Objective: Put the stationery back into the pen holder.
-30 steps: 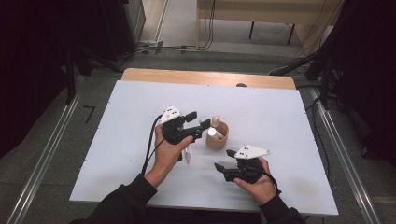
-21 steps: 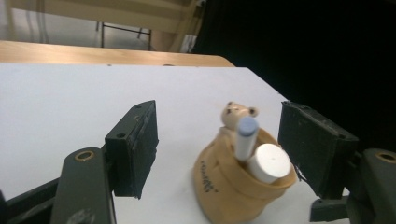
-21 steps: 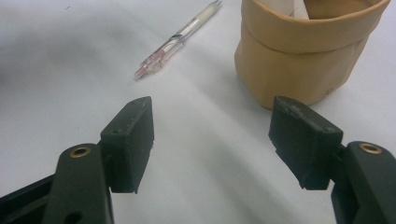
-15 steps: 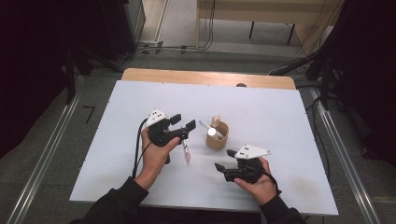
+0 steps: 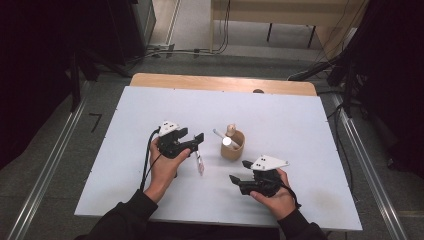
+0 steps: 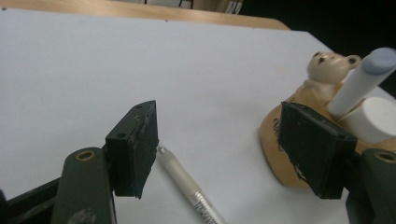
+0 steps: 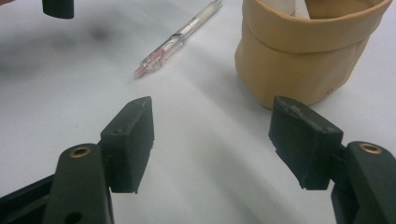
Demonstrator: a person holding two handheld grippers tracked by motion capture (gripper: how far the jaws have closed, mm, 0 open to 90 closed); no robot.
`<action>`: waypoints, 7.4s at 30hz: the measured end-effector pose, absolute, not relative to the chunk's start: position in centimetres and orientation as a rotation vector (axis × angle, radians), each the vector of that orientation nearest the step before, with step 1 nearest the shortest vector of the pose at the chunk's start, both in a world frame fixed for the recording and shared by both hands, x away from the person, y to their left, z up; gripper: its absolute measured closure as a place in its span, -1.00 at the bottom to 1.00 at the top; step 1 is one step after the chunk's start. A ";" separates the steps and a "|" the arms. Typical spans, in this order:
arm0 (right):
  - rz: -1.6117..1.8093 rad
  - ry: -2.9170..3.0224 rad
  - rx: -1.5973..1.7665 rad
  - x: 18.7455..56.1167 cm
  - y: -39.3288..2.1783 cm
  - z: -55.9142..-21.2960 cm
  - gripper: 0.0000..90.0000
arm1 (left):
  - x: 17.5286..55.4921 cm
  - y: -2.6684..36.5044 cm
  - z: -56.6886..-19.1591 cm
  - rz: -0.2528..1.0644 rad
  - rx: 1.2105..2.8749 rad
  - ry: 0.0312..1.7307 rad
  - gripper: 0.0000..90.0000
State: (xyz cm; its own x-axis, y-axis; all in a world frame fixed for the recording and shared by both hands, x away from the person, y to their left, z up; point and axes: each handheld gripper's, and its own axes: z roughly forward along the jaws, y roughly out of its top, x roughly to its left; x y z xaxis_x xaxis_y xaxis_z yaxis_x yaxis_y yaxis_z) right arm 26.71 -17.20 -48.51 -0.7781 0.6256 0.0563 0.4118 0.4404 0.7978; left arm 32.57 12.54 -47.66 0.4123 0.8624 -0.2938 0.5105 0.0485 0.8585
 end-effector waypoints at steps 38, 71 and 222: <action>1.250 2.452 0.889 26.7 -17.0 -48.5 -0.34 | 34.3 10.7 -50.7 0.527 1.799 1.357 -0.22; 1.243 2.456 0.882 26.7 -16.8 -48.6 -0.34 | 34.6 9.6 -51.1 0.621 1.899 1.364 0.30; 1.671 2.516 0.986 27.4 -12.0 -47.1 -0.19 | 28.2 6.9 -43.9 0.213 1.696 0.890 0.82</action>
